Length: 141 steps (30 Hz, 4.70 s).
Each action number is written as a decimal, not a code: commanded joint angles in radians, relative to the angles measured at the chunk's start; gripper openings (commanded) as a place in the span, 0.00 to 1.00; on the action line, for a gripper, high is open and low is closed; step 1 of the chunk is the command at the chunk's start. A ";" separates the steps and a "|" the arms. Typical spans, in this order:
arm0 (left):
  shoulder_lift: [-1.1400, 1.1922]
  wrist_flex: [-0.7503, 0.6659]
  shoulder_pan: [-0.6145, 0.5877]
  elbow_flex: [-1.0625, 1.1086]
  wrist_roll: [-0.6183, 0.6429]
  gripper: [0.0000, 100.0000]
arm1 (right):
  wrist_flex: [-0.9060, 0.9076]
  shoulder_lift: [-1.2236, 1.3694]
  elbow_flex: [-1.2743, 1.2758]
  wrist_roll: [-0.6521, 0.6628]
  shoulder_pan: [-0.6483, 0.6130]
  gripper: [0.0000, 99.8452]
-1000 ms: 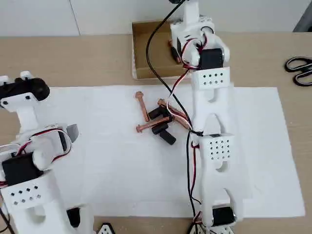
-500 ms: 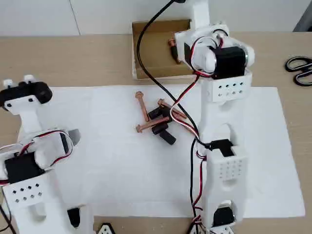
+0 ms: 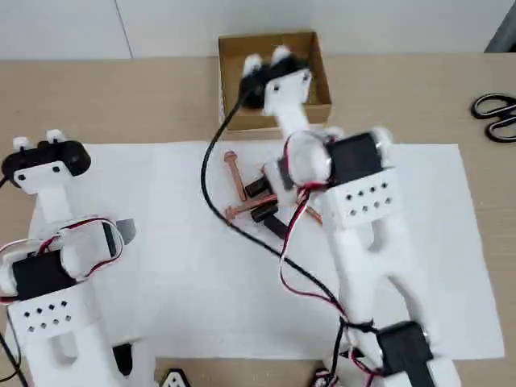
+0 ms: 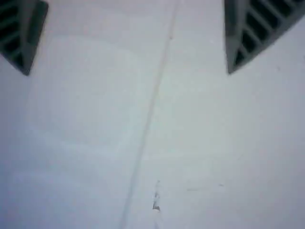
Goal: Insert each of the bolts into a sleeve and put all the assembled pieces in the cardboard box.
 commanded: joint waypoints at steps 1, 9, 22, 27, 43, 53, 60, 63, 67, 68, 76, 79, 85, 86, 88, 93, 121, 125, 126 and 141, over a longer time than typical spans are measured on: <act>-0.017 -0.003 -0.005 -0.004 0.002 0.25 | -0.061 -0.074 0.167 0.008 -0.013 0.20; -0.017 -0.002 -0.005 -0.004 0.002 0.25 | -0.297 -0.082 0.377 0.008 -0.019 0.20; -0.017 -0.006 -0.005 -0.005 0.002 0.25 | -0.335 -0.073 0.465 0.015 -0.001 0.35; -0.017 -0.006 -0.003 -0.005 0.002 0.25 | -0.343 -0.073 0.493 0.015 0.015 0.39; -0.015 -0.002 -0.002 -0.004 -0.003 0.25 | -0.377 0.018 0.499 0.015 -0.088 0.45; -0.015 -0.002 -0.002 -0.004 -0.003 0.25 | -0.481 0.242 0.497 0.015 -0.116 0.45; -0.015 -0.002 -0.002 -0.004 -0.003 0.25 | -0.475 0.265 0.503 0.011 -0.173 0.45; -0.015 -0.002 -0.002 -0.004 -0.002 0.25 | -0.479 0.265 0.511 0.009 -0.191 0.45; -0.015 -0.002 -0.002 -0.004 -0.002 0.25 | -0.481 0.265 0.509 0.014 -0.193 0.45; -0.015 -0.002 -0.002 -0.004 -0.002 0.25 | -0.487 0.265 0.509 0.015 -0.193 0.45; -0.015 -0.002 -0.002 -0.004 -0.002 0.25 | -0.509 0.266 0.512 0.015 -0.193 0.45; -0.015 -0.002 -0.002 -0.004 -0.002 0.25 | -0.519 0.266 0.512 0.015 -0.191 0.38; -0.015 -0.002 -0.002 -0.004 -0.002 0.25 | -0.541 0.266 0.514 0.009 -0.186 0.24; -0.015 -0.002 -0.002 -0.004 -0.002 0.25 | -0.544 0.266 0.514 0.009 -0.185 0.24; -0.015 -0.002 -0.002 -0.004 -0.002 0.25 | -0.544 0.268 0.514 0.009 -0.185 0.24; -0.015 -0.002 -0.003 -0.004 -0.002 0.25 | -0.544 0.272 0.514 0.012 -0.173 0.24; -0.015 -0.002 -0.002 -0.004 -0.002 0.25 | -0.492 0.398 0.427 0.015 -0.097 0.01; -0.015 -0.002 -0.002 -0.004 -0.002 0.25 | -0.337 0.312 0.298 0.015 -0.087 0.01; -0.015 -0.002 -0.002 -0.004 -0.002 0.25 | -0.312 0.289 0.267 0.015 -0.081 0.01; -0.008 -0.005 0.261 -0.005 0.002 0.25 | 0.027 -0.005 -0.055 0.087 0.205 0.01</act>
